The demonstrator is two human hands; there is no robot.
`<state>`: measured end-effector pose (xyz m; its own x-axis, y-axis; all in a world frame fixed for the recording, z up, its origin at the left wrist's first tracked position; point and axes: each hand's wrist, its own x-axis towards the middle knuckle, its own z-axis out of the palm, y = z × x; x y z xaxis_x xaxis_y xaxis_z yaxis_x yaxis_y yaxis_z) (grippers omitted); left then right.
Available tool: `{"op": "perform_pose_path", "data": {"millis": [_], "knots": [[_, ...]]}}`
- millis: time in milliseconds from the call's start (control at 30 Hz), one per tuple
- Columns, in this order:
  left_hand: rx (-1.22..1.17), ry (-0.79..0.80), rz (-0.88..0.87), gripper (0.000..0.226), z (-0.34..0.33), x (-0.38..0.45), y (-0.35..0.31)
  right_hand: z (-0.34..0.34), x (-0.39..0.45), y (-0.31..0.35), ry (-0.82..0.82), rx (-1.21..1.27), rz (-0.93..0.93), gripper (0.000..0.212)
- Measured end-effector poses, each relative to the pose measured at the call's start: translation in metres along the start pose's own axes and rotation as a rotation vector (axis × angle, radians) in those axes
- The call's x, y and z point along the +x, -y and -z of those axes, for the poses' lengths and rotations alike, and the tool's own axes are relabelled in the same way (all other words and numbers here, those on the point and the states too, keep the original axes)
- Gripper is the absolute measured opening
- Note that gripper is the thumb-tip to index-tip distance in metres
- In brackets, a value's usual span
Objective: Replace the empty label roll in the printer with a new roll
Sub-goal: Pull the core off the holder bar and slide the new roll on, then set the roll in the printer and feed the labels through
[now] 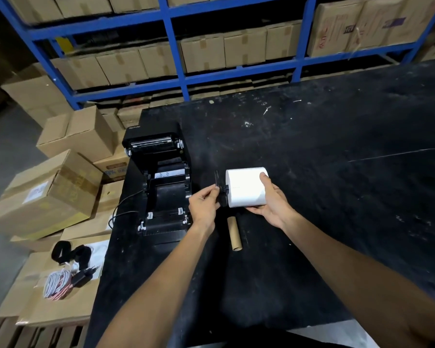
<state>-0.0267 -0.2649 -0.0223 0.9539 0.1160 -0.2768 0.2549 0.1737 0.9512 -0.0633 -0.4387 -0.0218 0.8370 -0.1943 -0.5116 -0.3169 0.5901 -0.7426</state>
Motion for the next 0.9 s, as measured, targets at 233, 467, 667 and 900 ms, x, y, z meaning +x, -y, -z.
{"op": "perform_pose_path", "data": {"millis": [233, 467, 667, 900], "knots": [[0.056, 0.160, -0.135, 0.017, 0.000, -0.008, -0.014, -0.006, 0.000, 0.010, -0.001, -0.001, 0.024, 0.061], [0.092, 0.190, -0.107, 0.015, 0.003, -0.006, -0.029, -0.006, 0.001, 0.012, 0.001, 0.000, 0.004, 0.061], [0.202, 0.255, -0.163, 0.026, 0.003, -0.005, -0.030, -0.006, 0.004, 0.012, 0.024, -0.002, -0.001, 0.052], [0.243, 0.229, -0.114, 0.024, 0.005, -0.005, -0.034, -0.012, 0.004, 0.012, 0.022, -0.018, 0.007, 0.049]]}}
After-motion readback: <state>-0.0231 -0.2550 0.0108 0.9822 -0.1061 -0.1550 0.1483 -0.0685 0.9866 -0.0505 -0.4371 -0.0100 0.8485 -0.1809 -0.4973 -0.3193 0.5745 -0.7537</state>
